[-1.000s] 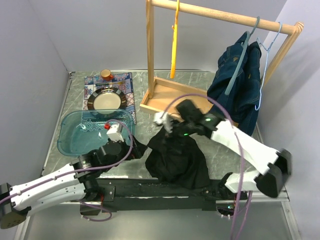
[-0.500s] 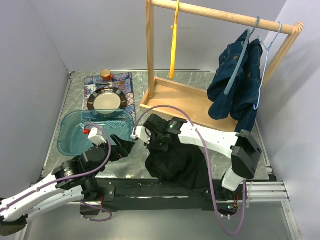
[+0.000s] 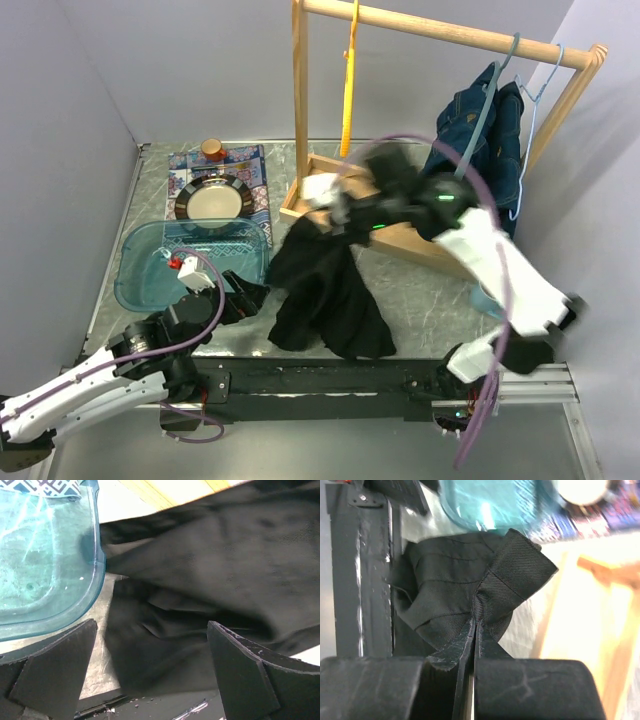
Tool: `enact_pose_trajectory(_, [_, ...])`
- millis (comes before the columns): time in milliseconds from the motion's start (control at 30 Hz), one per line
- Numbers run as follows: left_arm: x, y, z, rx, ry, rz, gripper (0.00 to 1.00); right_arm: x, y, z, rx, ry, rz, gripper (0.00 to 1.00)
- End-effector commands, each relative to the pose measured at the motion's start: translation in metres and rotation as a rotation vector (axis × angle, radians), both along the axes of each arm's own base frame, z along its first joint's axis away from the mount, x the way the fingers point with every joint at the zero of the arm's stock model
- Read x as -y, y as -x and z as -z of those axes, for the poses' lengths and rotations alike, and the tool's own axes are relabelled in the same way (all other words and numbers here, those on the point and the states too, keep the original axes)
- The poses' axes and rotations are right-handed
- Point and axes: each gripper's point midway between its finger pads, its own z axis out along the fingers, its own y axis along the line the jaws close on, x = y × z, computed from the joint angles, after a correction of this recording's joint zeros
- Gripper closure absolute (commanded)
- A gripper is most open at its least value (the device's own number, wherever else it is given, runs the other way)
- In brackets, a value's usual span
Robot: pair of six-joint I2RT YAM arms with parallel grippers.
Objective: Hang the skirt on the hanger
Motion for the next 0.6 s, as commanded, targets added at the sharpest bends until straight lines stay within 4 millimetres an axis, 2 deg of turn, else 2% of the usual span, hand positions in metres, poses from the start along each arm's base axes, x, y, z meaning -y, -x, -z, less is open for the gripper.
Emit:
enact_pose_trajectory(0, [0.001,-0.003,-0.025,0.062,0.015,0.015,0.03,0.065,0.04,0.041,-0.062,0.03,-0.033,1.0])
enact_pose_trajectory(33, [0.005,-0.004,-0.028,0.073,0.024,0.024,0.03,0.069,0.033,0.059,-0.031,0.037,-0.006,1.0])
enact_pose_trajectory(67, [0.008,-0.005,-0.029,0.081,0.024,0.033,0.03,0.081,0.038,0.074,0.0,0.053,0.023,1.0])
enact_pose_trajectory(100, [0.012,-0.005,-0.03,0.097,0.01,0.055,0.03,0.098,0.046,0.133,-0.067,0.163,0.048,1.0])
enact_pose_trajectory(167, [0.024,-0.006,-0.03,0.1,0.003,0.095,0.03,0.111,0.052,0.169,-0.075,0.217,0.064,1.0])
enact_pose_trajectory(200, [0.028,-0.007,-0.03,0.103,-0.011,0.108,0.03,0.121,0.063,0.197,-0.124,0.269,0.058,1.0])
enact_pose_trajectory(233, [0.034,-0.008,-0.023,0.083,-0.042,0.123,0.03,0.128,0.068,0.206,-0.139,0.302,0.063,1.0])
enact_pose_trajectory(300, [0.042,-0.01,-0.022,0.083,-0.072,0.147,0.03,0.138,0.077,0.214,-0.14,0.321,0.06,0.99])
enact_pose_trajectory(333, [0.049,-0.013,-0.012,0.06,-0.113,0.163,0.03,0.143,0.08,0.215,-0.132,0.334,0.066,0.99])
enact_pose_trajectory(400, [0.058,-0.02,-0.012,0.07,-0.139,0.176,0.03,0.15,0.085,0.213,-0.094,0.335,0.062,0.98])
enact_pose_trajectory(433, [0.064,-0.026,0.001,0.04,-0.185,0.181,0.03,0.154,0.088,0.214,-0.089,0.344,0.063,0.97])
enact_pose_trajectory(467, [0.071,-0.03,0.003,0.026,-0.186,0.19,0.03,0.158,0.089,0.214,-0.074,0.348,0.068,0.96])
enact_pose_trajectory(500, [0.073,-0.042,-0.003,0.026,-0.181,0.18,0.03,0.161,0.093,0.219,-0.082,0.36,0.066,0.96])
enact_pose_trajectory(533, [0.08,-0.05,0.011,-0.008,-0.215,0.193,0.03,0.164,0.095,0.222,-0.088,0.368,0.07,0.96])
enact_pose_trajectory(567, [0.083,-0.061,0.012,-0.021,-0.201,0.196,0.03,0.165,0.095,0.223,-0.085,0.366,0.077,0.96])
